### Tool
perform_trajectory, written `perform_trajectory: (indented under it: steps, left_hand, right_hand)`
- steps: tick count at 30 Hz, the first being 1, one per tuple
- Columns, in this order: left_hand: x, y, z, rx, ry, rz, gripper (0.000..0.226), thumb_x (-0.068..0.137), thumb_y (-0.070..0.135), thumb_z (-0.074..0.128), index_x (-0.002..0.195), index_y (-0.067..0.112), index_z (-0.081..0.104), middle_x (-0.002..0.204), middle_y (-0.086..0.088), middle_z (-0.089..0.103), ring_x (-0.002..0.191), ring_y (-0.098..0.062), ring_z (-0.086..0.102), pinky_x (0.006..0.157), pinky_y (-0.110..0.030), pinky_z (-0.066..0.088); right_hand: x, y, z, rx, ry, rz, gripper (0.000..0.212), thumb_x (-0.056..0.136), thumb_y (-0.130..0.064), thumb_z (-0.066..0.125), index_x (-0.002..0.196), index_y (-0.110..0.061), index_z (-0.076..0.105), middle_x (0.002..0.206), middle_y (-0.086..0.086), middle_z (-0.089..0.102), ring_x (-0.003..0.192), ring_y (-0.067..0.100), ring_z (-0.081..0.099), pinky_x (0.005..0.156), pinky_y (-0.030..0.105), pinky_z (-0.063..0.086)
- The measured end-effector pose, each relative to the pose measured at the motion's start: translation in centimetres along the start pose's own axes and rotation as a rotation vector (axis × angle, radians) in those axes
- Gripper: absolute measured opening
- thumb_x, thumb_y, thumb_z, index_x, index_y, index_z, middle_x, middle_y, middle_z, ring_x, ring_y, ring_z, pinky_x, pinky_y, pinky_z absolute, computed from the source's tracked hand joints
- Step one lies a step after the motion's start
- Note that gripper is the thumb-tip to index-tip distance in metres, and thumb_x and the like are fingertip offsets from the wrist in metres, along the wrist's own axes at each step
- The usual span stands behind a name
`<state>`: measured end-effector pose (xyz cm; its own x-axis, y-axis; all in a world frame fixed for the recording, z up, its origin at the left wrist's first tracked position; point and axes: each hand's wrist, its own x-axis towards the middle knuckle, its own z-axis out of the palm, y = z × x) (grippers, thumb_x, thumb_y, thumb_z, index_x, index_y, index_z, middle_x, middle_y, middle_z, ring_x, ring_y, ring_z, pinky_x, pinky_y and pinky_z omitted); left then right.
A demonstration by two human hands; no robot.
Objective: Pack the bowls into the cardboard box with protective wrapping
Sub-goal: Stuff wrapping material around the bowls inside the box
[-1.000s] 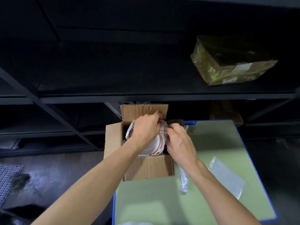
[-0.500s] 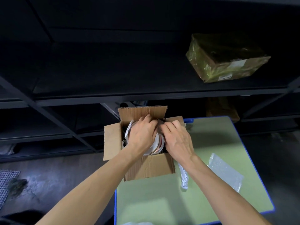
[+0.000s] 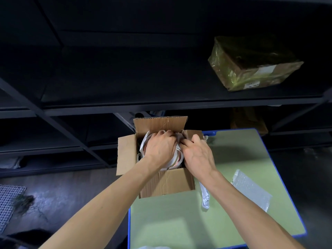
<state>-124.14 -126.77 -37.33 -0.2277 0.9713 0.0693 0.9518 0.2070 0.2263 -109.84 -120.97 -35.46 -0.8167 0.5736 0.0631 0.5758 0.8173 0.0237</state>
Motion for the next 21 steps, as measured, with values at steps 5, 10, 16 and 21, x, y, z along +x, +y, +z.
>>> perform_trajectory:
  steps: [5, 10, 16, 21]
  left_hand:
    - [-0.4, -0.3, 0.0, 0.015, -0.021, 0.007, 0.03, 0.098, 0.032, 0.041, 0.114, 0.026, 0.065, 0.118, 0.005, 0.066, 0.108, -0.025, 0.059, 0.09, -0.04, 0.047]
    - [-1.5, -0.1, 0.5, 0.044, -0.029, 0.034, 0.039, 0.101, 0.038, 0.03, 0.112, 0.028, 0.066, 0.118, 0.008, 0.066, 0.103, -0.022, 0.062, 0.089, -0.04, 0.045]
    - [-1.0, 0.5, 0.3, 0.078, -0.096, 0.019, 0.045, 0.103, 0.042, 0.024, 0.111, 0.028, 0.066, 0.118, 0.006, 0.069, 0.099, -0.021, 0.066, 0.086, -0.041, 0.047]
    - [-0.7, 1.3, -0.5, 0.116, -0.147, -0.005, 0.041, 0.105, 0.041, 0.025, 0.118, 0.026, 0.061, 0.122, 0.005, 0.065, 0.103, -0.022, 0.064, 0.089, -0.04, 0.047]
  right_hand:
    - [-0.9, 0.5, -0.3, 0.032, 0.042, -0.039, 0.028, 0.072, 0.001, 0.057, 0.089, -0.017, 0.07, 0.086, -0.006, 0.064, 0.078, 0.024, 0.046, 0.064, 0.035, 0.041]
    - [-2.1, 0.9, -0.5, 0.035, 0.063, -0.084, 0.025, 0.074, 0.001, 0.056, 0.085, -0.017, 0.069, 0.087, -0.007, 0.064, 0.075, 0.023, 0.043, 0.068, 0.034, 0.043]
    - [-1.3, 0.3, -1.1, 0.008, -0.101, -0.075, 0.021, 0.072, -0.003, 0.061, 0.085, -0.018, 0.07, 0.082, -0.005, 0.064, 0.085, 0.027, 0.051, 0.067, 0.038, 0.045]
    - [-0.7, 0.5, -1.4, -0.018, -0.222, -0.114, 0.03, 0.084, -0.008, 0.049, 0.107, -0.018, 0.066, 0.107, -0.004, 0.062, 0.106, 0.029, 0.044, 0.084, 0.039, 0.036]
